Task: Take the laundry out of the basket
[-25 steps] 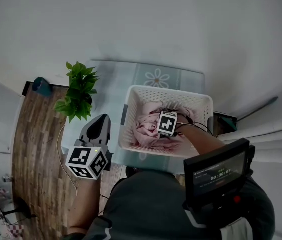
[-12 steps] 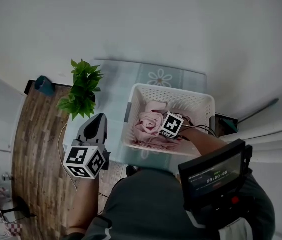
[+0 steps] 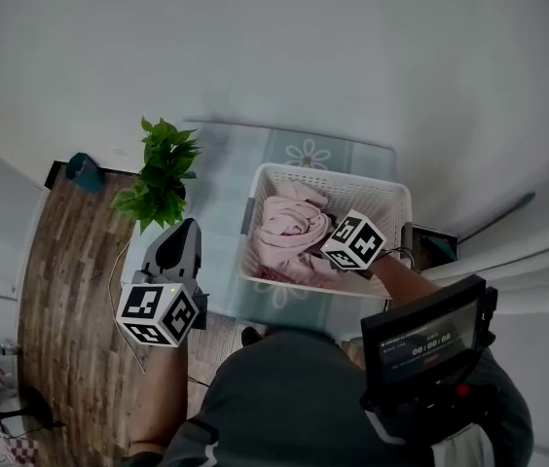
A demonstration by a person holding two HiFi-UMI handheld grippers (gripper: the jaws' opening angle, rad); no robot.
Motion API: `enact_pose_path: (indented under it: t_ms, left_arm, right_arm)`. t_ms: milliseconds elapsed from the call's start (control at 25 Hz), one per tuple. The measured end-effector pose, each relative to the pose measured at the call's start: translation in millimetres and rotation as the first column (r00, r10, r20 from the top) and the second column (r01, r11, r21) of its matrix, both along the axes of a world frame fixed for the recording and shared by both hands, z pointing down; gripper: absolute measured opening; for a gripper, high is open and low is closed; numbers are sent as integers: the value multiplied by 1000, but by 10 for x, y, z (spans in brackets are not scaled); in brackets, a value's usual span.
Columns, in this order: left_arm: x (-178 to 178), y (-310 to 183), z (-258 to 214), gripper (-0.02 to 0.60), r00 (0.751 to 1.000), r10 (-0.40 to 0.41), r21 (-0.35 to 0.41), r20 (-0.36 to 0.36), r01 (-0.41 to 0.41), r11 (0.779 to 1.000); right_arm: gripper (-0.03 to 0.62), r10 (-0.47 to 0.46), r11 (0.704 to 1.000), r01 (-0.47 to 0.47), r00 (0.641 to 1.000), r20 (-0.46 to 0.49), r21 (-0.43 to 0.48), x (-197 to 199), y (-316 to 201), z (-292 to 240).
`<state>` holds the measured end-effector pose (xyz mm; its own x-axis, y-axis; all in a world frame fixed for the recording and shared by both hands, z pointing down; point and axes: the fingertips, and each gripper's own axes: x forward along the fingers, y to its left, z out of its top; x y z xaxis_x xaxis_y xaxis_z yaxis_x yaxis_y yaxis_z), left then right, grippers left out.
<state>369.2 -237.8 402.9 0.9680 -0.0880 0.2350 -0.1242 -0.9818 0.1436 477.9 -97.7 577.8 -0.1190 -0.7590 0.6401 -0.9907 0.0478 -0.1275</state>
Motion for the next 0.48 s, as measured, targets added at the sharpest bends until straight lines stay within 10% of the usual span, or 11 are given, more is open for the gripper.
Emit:
enact_pose_path:
  t_ms: [480]
  left_arm:
    - [-157,100,-267,9,999,-38,27,-34,39,999]
  right_arm:
    - [253,40,939,-43,999,16,341,0,65,-1388]
